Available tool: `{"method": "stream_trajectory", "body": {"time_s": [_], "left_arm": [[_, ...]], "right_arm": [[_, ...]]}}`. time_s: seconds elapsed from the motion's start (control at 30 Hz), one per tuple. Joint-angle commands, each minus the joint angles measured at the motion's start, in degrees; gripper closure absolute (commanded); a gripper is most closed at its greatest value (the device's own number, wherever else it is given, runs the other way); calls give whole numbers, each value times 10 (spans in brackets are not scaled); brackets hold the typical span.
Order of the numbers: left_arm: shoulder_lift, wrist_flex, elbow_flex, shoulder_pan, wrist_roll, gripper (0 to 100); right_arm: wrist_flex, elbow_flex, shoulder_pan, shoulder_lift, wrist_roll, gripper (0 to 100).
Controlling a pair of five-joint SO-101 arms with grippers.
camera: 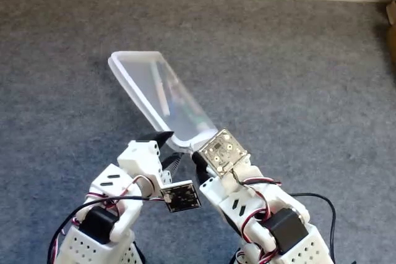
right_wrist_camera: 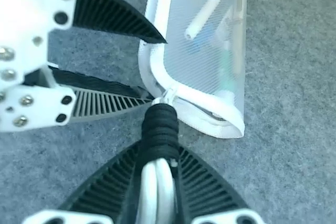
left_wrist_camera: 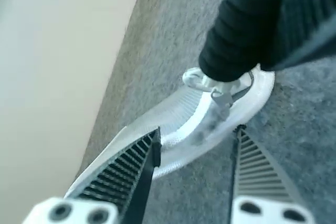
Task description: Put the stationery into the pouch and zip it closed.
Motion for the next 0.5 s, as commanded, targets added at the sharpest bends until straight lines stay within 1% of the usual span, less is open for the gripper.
{"method": "stream_trajectory", "body": {"time_s": [0.0,0.1,0.37,0.4,0.47], "left_arm": [[-6,-18,10,7,7,790],[-7,-18,32,8,7,812],[-7,-16,35,8,11,994],[-7,-16,35,8,14,995],[-7,-15,35,5,49,994]], "right_arm": [[2,-16,-7,-15,8,995],[3,-16,-8,-15,8,995],[3,-16,-7,-15,8,995],[3,-16,-7,-15,8,995],[0,-16,-4,-15,8,995]]}}
